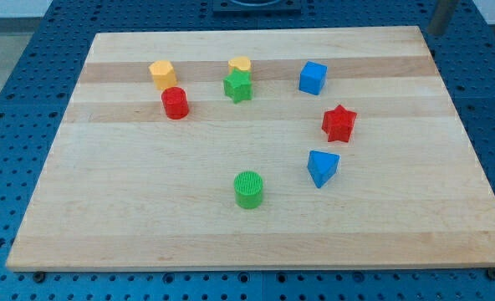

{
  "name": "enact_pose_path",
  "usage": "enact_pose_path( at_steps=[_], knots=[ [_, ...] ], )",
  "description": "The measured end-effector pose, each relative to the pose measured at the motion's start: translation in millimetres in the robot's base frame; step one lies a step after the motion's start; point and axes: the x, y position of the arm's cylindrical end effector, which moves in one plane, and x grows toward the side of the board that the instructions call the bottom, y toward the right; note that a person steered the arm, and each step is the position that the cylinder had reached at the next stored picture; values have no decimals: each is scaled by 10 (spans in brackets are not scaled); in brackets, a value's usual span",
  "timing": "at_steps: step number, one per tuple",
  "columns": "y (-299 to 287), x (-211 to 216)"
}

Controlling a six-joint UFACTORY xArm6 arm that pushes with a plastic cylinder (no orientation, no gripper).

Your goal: Slide the red star downwards of the board

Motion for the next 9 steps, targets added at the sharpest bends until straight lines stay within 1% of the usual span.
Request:
enact_pose_path(
  at_steps=[2, 3, 4, 5, 6, 7, 9],
  knots=[
    [-273, 394],
    [-551, 638],
    [-706, 949],
    [-769, 1111],
    [-786, 1140],
    [-847, 1345],
    [-880, 1405]
  ],
)
